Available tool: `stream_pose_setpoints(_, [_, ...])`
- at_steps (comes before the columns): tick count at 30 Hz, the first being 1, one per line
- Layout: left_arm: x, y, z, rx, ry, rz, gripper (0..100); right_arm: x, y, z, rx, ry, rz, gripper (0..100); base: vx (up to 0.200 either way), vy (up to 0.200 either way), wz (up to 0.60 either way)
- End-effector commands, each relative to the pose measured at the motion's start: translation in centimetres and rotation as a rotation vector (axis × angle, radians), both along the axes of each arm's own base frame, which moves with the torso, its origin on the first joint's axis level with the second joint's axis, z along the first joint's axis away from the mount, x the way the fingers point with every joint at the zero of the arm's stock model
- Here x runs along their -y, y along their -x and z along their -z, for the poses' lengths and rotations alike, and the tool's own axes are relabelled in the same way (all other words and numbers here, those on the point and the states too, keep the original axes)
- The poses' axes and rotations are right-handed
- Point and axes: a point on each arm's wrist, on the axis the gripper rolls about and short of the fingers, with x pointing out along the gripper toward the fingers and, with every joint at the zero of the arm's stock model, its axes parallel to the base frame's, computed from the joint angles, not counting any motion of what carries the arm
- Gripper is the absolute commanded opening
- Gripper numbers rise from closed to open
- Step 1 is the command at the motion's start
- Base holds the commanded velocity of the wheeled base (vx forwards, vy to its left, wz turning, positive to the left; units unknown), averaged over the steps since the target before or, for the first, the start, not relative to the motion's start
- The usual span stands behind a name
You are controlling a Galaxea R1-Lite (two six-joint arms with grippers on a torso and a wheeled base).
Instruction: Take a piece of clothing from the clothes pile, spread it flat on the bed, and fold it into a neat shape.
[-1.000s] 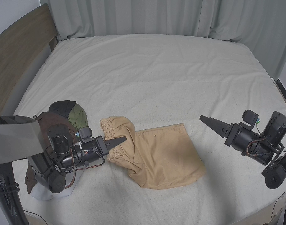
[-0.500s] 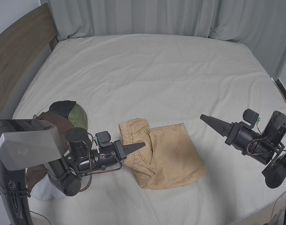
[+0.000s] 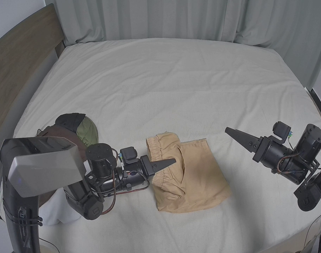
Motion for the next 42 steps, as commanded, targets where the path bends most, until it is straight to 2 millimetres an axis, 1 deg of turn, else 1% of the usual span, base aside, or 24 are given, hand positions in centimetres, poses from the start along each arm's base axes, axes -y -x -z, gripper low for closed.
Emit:
stream_pose_setpoints(1, [0.6,-0.1,0.7,-0.006,-0.005,0.009,0,-0.1,0.0,0.0,-0.001,0.000,-0.001,100,0.000,0.000,0.00])
stream_pose_setpoints(5, [1.2,0.0,1.2,-0.011,-0.009,0.026,0,-0.1,-0.1,-0.1,0.003,-0.001,-0.001,100,0.000,0.000,0.00])
stream_pose_setpoints(10, [1.9,-0.5,1.7,-0.004,-0.005,0.031,0,-0.2,-0.1,-0.1,0.005,-0.002,-0.004,100,0.000,0.000,0.00])
stream_pose_setpoints(13, [2.5,-1.4,2.1,0.010,0.009,0.018,0,-0.2,-0.2,-0.1,0.005,-0.002,-0.004,100,0.000,0.000,0.00])
stream_pose_setpoints(16, [3.0,-1.8,2.4,0.007,0.017,0.019,0,-0.1,-0.2,-0.1,0.005,-0.002,-0.001,100,0.000,0.000,0.00])
stream_pose_setpoints(18, [3.0,-1.9,2.5,0.007,0.020,0.019,0,-0.1,-0.2,-0.1,0.006,-0.003,-0.001,100,0.000,0.000,0.00])
stream_pose_setpoints(26, [3.3,-1.8,3.6,-0.010,0.004,0.026,0,-0.1,-0.3,-0.2,0.011,-0.004,-0.001,100,0.000,0.000,0.00])
stream_pose_setpoints(30, [3.4,-1.9,3.6,-0.006,0.008,0.027,0,-0.2,-0.3,-0.1,0.008,-0.003,-0.004,100,0.000,0.000,0.00])
stream_pose_setpoints(31, [3.6,-1.9,3.5,-0.006,0.009,0.030,100,-0.2,-0.3,-0.1,0.009,-0.004,-0.003,100,0.000,0.000,0.00])
stream_pose_setpoints(38, [4.0,-1.9,3.9,-0.004,0.007,0.024,100,-0.2,-0.3,-0.1,0.006,-0.002,-0.004,100,0.000,0.000,0.00])
stream_pose_setpoints(42, [4.0,-1.9,3.8,0.000,0.007,-0.002,100,-0.2,-0.3,0.0,0.003,-0.001,-0.004,100,0.000,0.000,0.00])
